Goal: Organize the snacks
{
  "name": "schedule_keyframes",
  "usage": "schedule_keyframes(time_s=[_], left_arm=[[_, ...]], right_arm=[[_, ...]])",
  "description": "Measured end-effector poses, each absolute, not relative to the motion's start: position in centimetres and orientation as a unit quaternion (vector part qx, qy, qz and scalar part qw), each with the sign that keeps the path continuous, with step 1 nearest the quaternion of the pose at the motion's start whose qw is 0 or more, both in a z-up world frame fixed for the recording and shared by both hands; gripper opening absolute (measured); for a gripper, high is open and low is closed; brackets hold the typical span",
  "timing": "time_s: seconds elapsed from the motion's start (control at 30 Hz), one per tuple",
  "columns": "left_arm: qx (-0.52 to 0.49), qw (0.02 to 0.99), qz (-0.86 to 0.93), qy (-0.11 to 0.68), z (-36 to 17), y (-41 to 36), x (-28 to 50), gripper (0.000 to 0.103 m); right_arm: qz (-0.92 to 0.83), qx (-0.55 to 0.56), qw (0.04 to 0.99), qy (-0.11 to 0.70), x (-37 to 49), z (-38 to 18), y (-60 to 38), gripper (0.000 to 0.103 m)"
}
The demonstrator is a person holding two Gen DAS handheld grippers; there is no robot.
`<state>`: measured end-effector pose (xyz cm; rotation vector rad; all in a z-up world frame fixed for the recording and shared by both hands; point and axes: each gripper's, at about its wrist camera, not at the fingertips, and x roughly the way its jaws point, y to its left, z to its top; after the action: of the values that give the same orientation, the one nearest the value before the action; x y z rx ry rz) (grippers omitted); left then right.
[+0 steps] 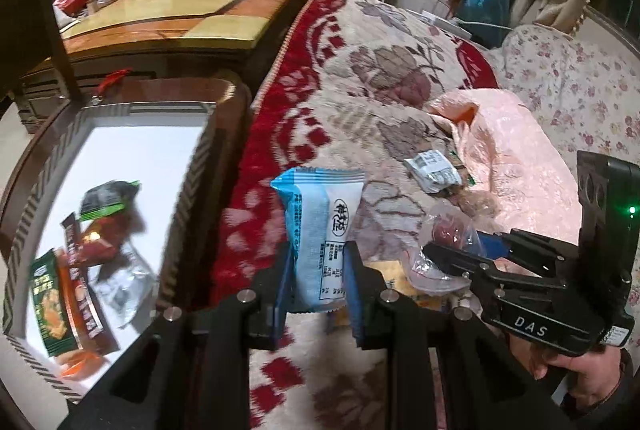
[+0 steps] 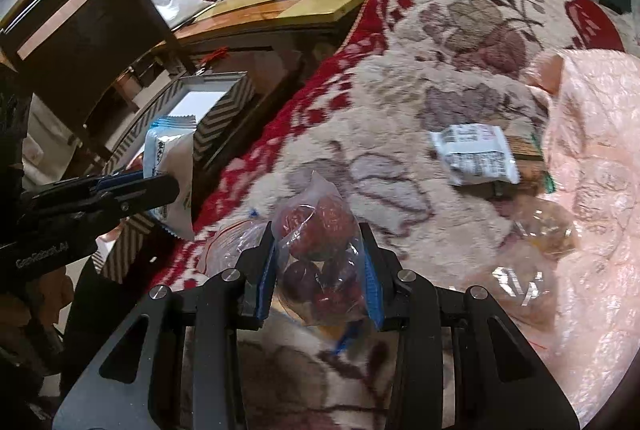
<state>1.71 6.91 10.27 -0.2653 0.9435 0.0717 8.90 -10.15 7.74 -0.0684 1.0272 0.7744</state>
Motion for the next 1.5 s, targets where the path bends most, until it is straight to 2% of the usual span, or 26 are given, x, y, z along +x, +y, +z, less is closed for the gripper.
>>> schedule_keyframes(time_s=[0.77,1.5], left_arm=[[-0.160,0.878,0.121,0.436,9.9,15.0,-3.5,0.027],[-0.173,0.870,0.164,0.432,9.4,18.9,-6.1,0.027]], right_arm=[[0.415,-0.082,0.771,0.476,5.2,8.7,-1.8,0.036],[0.449,-0.124,0.750,0.470,3.4,9.5,3.7,0.036]])
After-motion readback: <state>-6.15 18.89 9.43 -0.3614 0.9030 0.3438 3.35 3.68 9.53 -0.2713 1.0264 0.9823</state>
